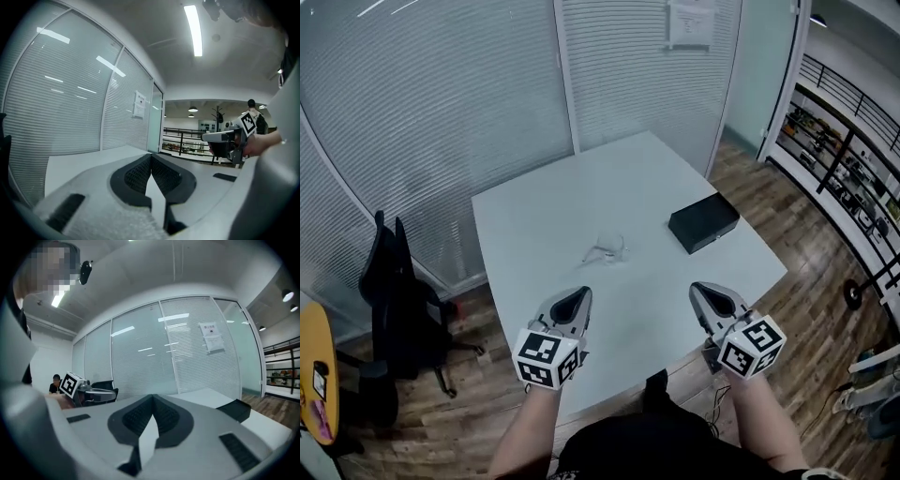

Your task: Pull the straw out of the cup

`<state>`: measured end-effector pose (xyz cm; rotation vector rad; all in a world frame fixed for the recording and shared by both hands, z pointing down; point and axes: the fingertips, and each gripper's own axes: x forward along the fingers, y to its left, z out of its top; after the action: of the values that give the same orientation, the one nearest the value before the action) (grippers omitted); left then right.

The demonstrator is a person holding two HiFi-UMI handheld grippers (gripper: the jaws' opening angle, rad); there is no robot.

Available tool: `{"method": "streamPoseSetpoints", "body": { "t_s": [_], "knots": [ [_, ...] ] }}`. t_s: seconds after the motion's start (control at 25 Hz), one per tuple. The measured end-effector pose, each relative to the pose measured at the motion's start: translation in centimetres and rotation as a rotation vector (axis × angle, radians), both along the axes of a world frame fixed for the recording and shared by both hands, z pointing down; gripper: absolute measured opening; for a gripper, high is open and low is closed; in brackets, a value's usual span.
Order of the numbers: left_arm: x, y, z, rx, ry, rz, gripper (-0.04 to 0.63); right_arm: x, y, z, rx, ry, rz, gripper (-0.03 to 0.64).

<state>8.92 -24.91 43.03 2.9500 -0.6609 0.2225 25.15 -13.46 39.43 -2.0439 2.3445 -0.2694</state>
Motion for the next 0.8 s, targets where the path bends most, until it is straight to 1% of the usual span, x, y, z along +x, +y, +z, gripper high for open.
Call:
{"method": "streamPoseSetpoints", "body": {
  "t_s": [0.16, 0.32, 0.52, 0.68, 0.8],
  "knots": [
    [3.7, -3.4, 0.0, -0.006, -0.013, -0.080, 0.009, 4.8, -5.5, 0.3, -0.014, 0.013, -0.083, 0.006],
    [5.6, -7.7, 0.4, -0.028, -0.014, -0.183, 0.009, 7.4, -11.4, 2.0, -0.050, 0.027, -0.179, 0.006],
    [6.5, -10.4, 0.9, -0.051, -0.013, -0.256, 0.009, 7.8, -15.9, 3.7, -0.082, 0.039, -0.278, 0.006],
    [5.7, -11.0, 2.1, -0.072, -0.022, -0.285, 0.009, 7.2, -17.1, 4.3, -0.087, 0.044, -0.300, 0.006],
    [4.5, -11.3, 2.3, -0.080, -0.006, -0.292, 0.009, 6.3, -17.4, 4.6, -0.096, 0.062, -0.298, 0.006]
  ]
}}
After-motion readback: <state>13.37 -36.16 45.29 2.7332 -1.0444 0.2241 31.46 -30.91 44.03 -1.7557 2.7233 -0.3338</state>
